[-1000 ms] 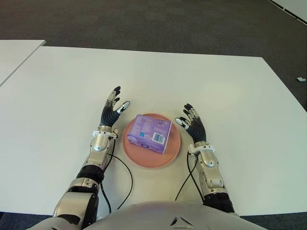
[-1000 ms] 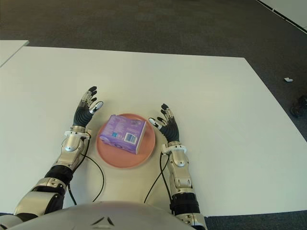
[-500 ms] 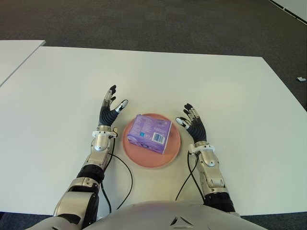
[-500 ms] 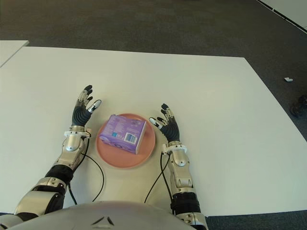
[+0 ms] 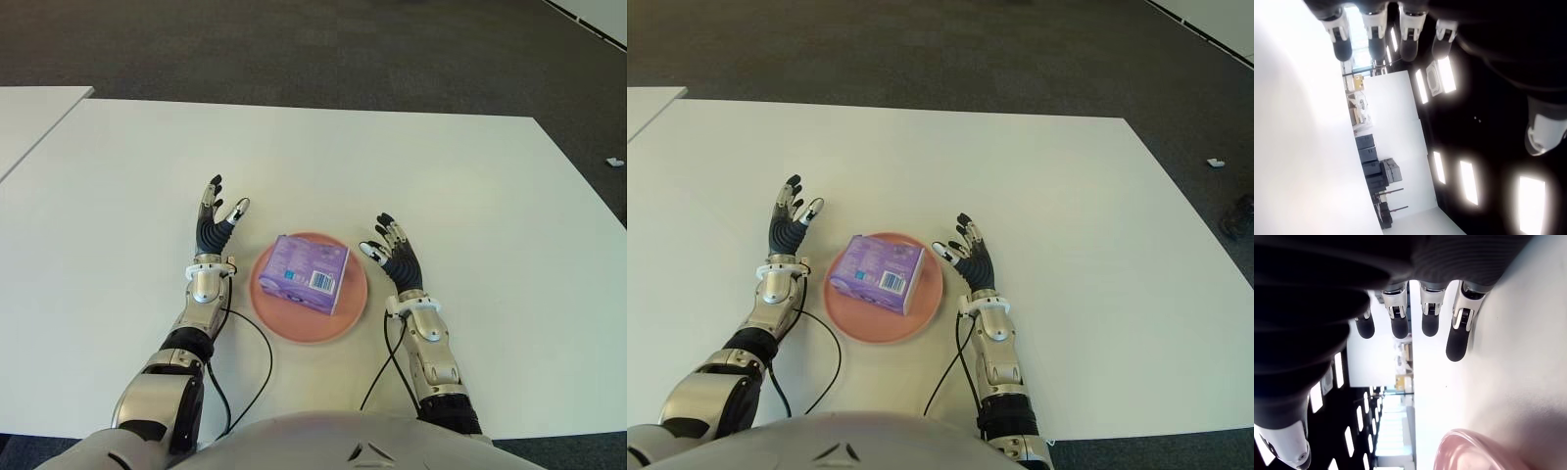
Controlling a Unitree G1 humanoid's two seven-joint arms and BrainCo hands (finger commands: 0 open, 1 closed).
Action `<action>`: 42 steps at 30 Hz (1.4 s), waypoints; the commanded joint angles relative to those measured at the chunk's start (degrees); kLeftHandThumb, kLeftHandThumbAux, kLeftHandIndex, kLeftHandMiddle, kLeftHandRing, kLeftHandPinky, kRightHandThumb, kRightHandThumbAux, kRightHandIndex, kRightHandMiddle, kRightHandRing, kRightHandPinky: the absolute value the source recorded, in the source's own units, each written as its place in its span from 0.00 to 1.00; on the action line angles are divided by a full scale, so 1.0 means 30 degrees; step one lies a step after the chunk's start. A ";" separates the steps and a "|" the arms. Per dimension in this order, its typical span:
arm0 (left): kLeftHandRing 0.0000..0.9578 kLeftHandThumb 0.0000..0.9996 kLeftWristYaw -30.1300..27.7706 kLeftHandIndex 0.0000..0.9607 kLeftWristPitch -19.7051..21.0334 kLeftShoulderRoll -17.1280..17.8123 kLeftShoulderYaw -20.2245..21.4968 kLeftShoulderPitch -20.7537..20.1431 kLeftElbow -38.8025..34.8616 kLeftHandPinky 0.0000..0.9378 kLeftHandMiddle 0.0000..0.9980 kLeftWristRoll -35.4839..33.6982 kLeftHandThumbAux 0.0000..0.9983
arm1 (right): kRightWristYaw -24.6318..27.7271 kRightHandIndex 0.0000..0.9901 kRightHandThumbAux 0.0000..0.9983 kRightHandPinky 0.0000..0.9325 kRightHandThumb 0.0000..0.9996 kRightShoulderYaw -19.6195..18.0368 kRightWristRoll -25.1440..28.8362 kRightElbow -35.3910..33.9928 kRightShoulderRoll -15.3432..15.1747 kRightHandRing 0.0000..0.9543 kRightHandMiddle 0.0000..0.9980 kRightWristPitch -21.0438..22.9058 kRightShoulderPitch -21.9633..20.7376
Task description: Put the tissue paper into the plate.
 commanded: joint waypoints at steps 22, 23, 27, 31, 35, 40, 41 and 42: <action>0.00 0.00 -0.5177 0.00 0.2944 -0.0031 0.0044 0.3316 0.0222 0.00 0.00 -0.2012 0.47 | -0.0113 0.00 0.68 0.06 0.03 -0.0235 0.0207 0.0328 -0.0009 0.01 0.00 0.1390 0.0858; 0.00 0.00 -0.5351 0.00 0.3321 -0.0030 0.0044 0.3414 0.0042 0.00 0.00 -0.2091 0.47 | -0.0106 0.00 0.68 0.06 0.03 -0.0243 0.0221 0.0334 -0.0007 0.01 0.00 0.1397 0.0852; 0.00 0.00 -0.5808 0.00 0.4934 0.0009 -0.0024 0.4004 -0.1154 0.00 0.00 -0.2263 0.45 | -0.0117 0.00 0.67 0.05 0.03 -0.0245 0.0215 0.0279 0.0008 0.01 0.00 0.1422 0.0858; 0.00 0.00 -0.6072 0.00 0.6549 -0.0017 -0.0176 0.4630 -0.2646 0.00 0.00 -0.2267 0.44 | -0.0080 0.00 0.67 0.05 0.03 -0.0285 0.0260 0.0324 0.0009 0.01 0.00 0.1383 0.0821; 0.00 0.00 -0.6265 0.00 0.7541 -0.0012 -0.0358 0.5220 -0.3936 0.00 0.00 -0.2168 0.43 | -0.0113 0.00 0.67 0.05 0.03 -0.0356 0.0277 0.0493 0.0029 0.01 0.00 0.1274 0.0749; 0.00 0.00 -0.6607 0.00 0.8408 0.0115 -0.0582 0.6071 -0.5435 0.00 0.00 -0.2063 0.43 | -0.0199 0.00 0.68 0.05 0.04 -0.0395 0.0243 0.0629 0.0114 0.00 0.00 0.1197 0.0682; 0.00 0.00 -0.6743 0.00 0.8588 0.0167 -0.0645 0.6312 -0.5799 0.00 0.00 -0.2045 0.43 | -0.0184 0.00 0.68 0.05 0.04 -0.0430 0.0291 0.0689 0.0136 0.00 0.00 0.1172 0.0659; 0.00 0.00 -0.6845 0.00 0.8748 0.0203 -0.0690 0.6499 -0.6098 0.00 0.00 -0.2032 0.44 | -0.0172 0.00 0.68 0.05 0.04 -0.0459 0.0324 0.0733 0.0155 0.01 0.00 0.1154 0.0641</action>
